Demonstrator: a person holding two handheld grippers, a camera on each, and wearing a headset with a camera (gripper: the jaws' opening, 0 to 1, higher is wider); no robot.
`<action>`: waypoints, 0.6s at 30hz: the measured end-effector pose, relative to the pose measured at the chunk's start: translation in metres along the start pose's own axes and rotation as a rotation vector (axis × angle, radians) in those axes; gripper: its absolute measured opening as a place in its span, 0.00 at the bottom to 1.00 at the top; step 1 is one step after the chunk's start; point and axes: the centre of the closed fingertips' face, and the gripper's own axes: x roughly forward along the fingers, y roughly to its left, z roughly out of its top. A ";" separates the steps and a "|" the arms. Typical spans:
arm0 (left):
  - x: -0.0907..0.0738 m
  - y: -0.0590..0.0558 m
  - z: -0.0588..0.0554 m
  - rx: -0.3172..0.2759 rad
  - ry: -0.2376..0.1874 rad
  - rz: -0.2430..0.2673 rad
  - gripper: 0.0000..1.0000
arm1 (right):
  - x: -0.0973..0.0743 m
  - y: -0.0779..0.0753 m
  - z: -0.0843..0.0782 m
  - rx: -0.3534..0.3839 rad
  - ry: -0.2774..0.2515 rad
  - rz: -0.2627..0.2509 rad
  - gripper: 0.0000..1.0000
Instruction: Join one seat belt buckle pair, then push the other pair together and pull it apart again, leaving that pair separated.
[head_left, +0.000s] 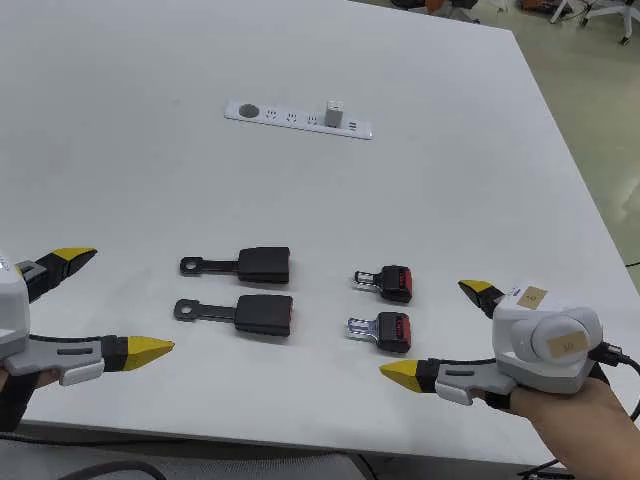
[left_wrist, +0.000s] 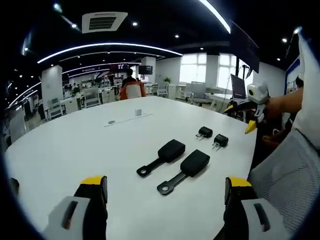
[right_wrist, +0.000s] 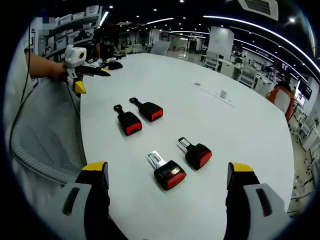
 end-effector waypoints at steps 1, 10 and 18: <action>0.000 0.002 0.000 -0.002 -0.003 0.003 1.00 | 0.000 0.000 0.001 -0.003 0.001 -0.001 0.98; 0.000 0.002 -0.001 0.000 0.006 0.007 1.00 | -0.003 -0.001 -0.002 0.012 0.001 -0.010 0.99; 0.001 0.001 -0.004 0.014 0.016 0.003 0.99 | -0.006 -0.003 -0.004 0.020 0.008 -0.018 0.98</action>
